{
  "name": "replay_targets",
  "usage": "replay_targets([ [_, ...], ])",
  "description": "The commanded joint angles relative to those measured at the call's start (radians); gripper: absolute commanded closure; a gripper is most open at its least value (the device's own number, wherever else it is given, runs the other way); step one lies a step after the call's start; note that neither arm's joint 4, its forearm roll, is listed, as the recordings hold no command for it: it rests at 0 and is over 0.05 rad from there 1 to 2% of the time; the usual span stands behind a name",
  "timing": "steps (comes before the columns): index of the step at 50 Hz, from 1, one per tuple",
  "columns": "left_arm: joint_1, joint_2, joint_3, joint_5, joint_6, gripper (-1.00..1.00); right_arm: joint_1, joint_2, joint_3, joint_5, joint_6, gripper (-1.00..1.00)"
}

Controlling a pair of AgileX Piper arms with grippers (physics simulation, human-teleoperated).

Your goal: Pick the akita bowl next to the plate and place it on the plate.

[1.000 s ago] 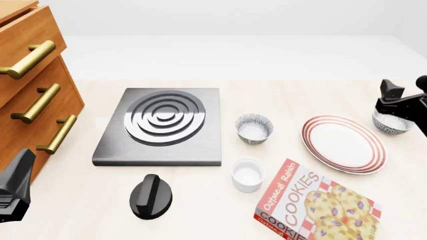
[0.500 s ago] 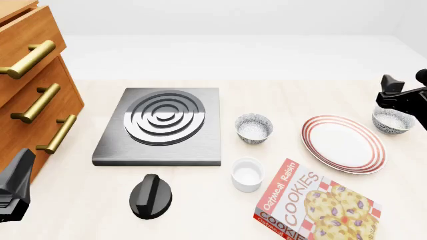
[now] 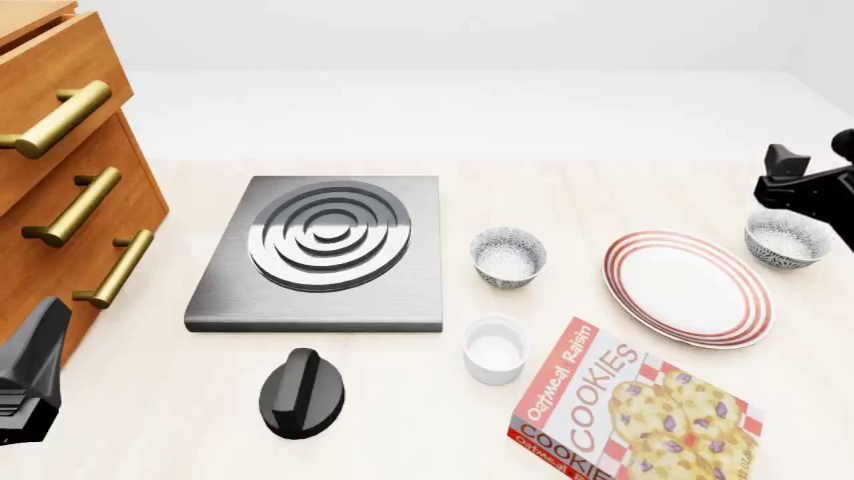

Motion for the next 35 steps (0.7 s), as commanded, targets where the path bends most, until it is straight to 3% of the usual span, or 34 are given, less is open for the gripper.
replay_targets([
  [1,0.000,0.000,0.000,0.000,0.000,-1.00,-0.012,0.028,-0.029,0.004,0.003,-1.00],
  [35,0.000,0.000,0.000,0.000,0.000,-1.00,-0.070,0.079,-0.109,0.043,0.026,-1.00],
])
